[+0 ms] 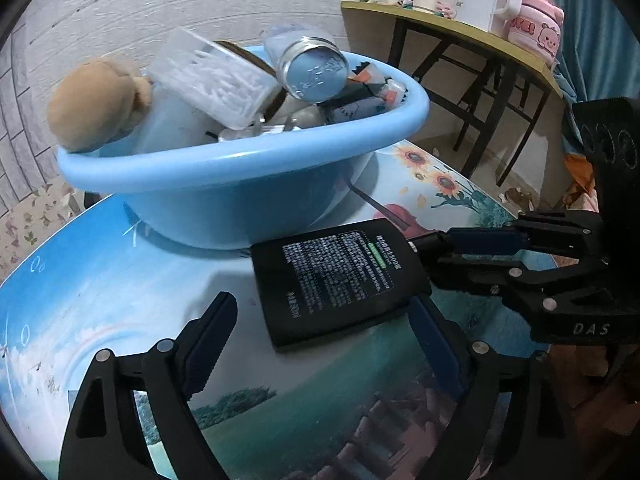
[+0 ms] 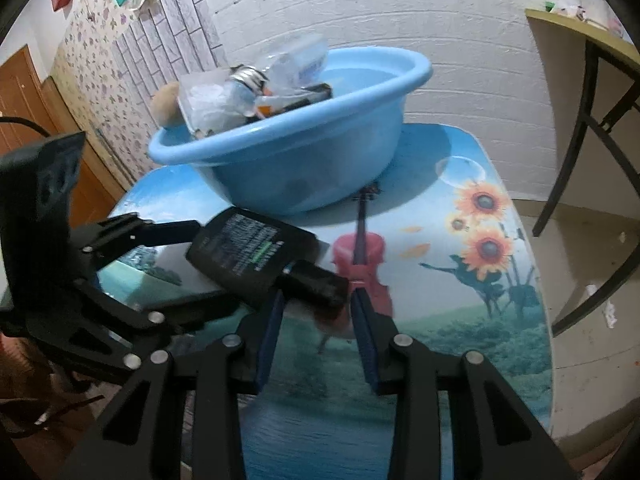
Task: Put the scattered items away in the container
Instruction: 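Move both grippers to the black bottle lying on the table, then grasp the black bottle with the left gripper while the right grips its cap end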
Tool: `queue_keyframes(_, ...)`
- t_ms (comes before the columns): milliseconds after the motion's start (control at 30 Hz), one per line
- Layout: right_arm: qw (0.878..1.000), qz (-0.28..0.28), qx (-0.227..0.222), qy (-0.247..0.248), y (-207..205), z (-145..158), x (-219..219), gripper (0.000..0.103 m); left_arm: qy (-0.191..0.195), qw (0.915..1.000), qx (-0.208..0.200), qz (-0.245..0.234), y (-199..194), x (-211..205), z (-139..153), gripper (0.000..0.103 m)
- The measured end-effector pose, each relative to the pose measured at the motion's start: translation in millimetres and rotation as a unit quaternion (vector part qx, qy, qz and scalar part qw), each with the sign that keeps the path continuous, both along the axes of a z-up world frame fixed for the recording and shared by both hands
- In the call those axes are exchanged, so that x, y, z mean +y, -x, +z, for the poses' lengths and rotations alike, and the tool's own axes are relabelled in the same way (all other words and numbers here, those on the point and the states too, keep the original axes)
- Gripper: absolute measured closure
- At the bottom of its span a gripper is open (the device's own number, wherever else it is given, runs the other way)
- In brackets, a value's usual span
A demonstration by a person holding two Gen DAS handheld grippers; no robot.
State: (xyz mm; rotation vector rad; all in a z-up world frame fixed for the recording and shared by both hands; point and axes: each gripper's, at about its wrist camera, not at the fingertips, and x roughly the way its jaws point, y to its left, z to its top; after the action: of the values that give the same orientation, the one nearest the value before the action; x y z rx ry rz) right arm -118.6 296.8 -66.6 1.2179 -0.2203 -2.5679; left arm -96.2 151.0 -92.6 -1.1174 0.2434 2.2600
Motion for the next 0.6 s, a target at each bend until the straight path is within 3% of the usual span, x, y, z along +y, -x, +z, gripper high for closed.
queue_keyframes(500,1.000,-0.010,-0.020,0.005,13,-6,-2,0.068,0.002,0.9999,-0.010,-0.013,3,12,-5,0.011)
queue_keyframes(600,1.000,0.013,-0.023,0.013,14,-6,-3,0.068,0.009,0.9998,-0.011,-0.016,0,11,-6,0.004)
